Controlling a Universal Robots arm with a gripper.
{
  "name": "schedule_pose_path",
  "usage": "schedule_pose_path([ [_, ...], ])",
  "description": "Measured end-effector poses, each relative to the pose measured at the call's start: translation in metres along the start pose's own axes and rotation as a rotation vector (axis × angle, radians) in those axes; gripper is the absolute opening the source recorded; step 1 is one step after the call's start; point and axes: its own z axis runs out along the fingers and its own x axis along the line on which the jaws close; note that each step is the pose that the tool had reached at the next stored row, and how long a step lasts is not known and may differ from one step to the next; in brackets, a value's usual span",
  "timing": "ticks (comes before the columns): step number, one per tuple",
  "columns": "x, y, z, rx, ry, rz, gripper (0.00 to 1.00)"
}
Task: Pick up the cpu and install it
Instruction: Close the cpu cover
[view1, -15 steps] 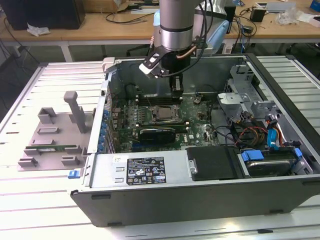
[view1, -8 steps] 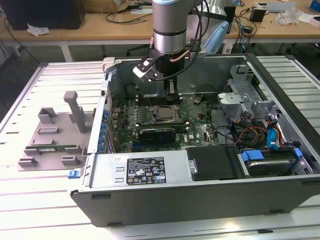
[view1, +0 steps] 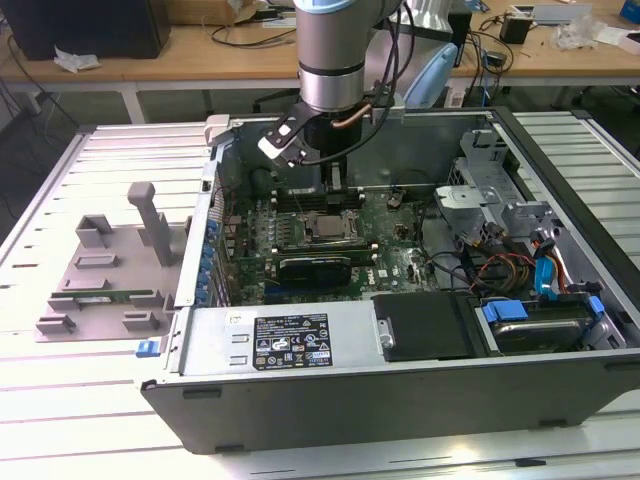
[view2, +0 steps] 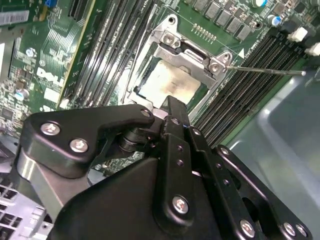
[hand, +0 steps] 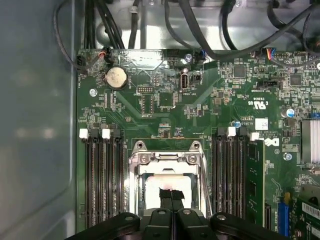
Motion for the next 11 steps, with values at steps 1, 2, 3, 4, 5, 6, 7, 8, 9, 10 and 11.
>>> schedule_pose_path([
  [1, 0.0000, 0.0000, -0.0001, -0.0004, 0.0008, -0.033, 0.11],
  [2, 0.0000, 0.0000, 0.0000, -0.0012, 0.0020, -0.077, 0.11],
  [3, 0.0000, 0.0000, 0.0000, -0.0019, 0.0029, -0.120, 0.11],
  [4, 0.0000, 0.0000, 0.0000, -0.0026, 0.0037, -0.162, 0.11],
  [5, 0.0000, 0.0000, 0.0001, -0.0030, 0.0041, -0.180, 0.11],
  [6, 0.0000, 0.0000, 0.0001, -0.0033, 0.0045, -0.202, 0.11],
  [7, 0.0000, 0.0000, 0.0001, -0.0036, 0.0049, -0.220, 0.11],
  [8, -0.0001, 0.0000, 0.0001, -0.0040, 0.0053, -0.242, 0.11],
  [9, 0.0000, 0.0000, 0.0002, -0.0049, 0.0065, -0.295, 0.11],
  [10, 0.0000, 0.0000, 0.0002, -0.0053, 0.0072, -0.320, 0.11],
  [11, 0.0000, 0.0000, 0.0003, -0.0057, 0.0077, -0.340, 0.11],
])
